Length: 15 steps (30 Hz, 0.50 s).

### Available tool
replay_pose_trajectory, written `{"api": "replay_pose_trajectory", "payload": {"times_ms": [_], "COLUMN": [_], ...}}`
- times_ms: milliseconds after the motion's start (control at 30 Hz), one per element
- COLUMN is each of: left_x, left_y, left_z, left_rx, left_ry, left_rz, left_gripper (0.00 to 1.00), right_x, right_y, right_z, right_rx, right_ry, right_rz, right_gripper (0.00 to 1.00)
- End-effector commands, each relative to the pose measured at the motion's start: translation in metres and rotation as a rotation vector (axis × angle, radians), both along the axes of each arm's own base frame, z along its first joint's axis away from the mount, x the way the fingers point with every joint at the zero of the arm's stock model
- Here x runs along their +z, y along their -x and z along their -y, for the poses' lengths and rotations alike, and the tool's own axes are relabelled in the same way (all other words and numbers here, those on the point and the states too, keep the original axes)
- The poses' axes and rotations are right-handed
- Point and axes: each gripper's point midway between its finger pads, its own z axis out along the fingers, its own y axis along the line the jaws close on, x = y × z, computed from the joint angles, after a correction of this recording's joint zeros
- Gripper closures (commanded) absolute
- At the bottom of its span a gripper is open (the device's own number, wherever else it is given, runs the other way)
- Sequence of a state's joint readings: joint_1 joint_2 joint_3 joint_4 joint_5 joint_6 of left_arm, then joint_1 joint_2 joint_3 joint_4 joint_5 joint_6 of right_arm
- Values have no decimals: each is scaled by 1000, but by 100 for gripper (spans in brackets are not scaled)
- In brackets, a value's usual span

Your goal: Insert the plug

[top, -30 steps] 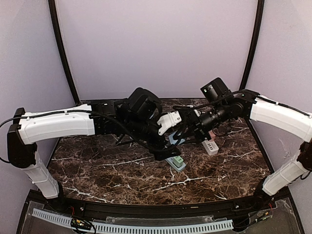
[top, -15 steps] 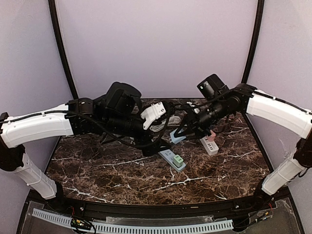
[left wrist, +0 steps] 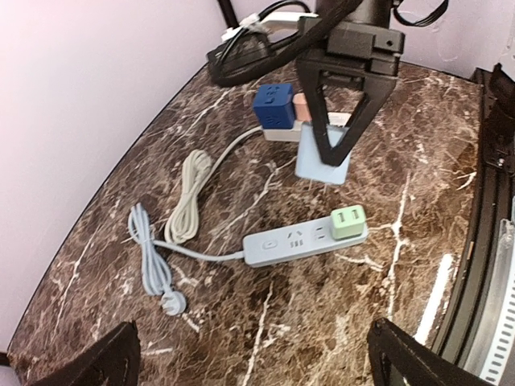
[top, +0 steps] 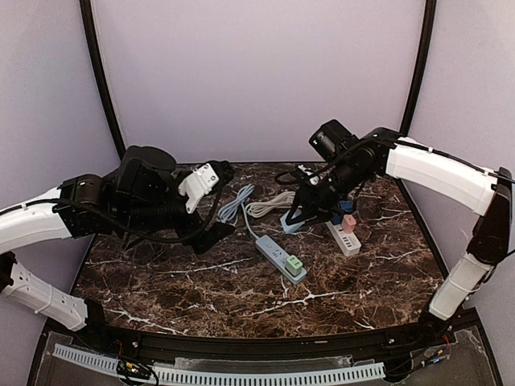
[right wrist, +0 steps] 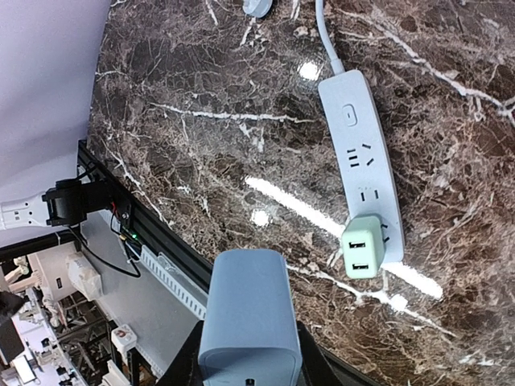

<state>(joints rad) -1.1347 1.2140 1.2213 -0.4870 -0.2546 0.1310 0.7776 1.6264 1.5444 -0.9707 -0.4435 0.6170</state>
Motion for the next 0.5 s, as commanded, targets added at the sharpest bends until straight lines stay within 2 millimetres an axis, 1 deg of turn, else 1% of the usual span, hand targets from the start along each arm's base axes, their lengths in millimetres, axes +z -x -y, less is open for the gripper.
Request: {"api": "replay_pose_trajectory", "payload": {"times_ms": [0, 33, 67, 100, 133, 233, 367, 467], "left_x": [-6, -2, -6, -5, -9, -18, -32, -43], "left_y": [-16, -20, -21, -24, -25, -35, -42, -45], "left_z": [-52, -62, -68, -77, -82, -105, -128, -145], "left_rx": [198, 234, 251, 275, 289, 364, 435, 482], "left_ry": [-57, -53, -70, -75, -85, -102, -110, -112], "left_rz": [55, 73, 73, 81, 79, 53, 0, -42], "left_gripper": [1, 1, 1, 1, 1, 1, 1, 1], "right_x": [1, -1, -4, -7, -10, -20, -32, -42], "right_y": [-17, -18, -19, -22, -23, -29, -36, -36], "right_z": [-3, -5, -7, -8, -10, -13, -17, -25], "right_rx": [45, 56, 65, 73, 82, 103, 149, 203], "right_ry": [34, 36, 39, 45, 50, 86, 149, 195], "right_rz": [82, 84, 85, 84, 86, 94, 107, 117], "right_gripper": [100, 100, 100, 100, 100, 100, 100, 100]}}
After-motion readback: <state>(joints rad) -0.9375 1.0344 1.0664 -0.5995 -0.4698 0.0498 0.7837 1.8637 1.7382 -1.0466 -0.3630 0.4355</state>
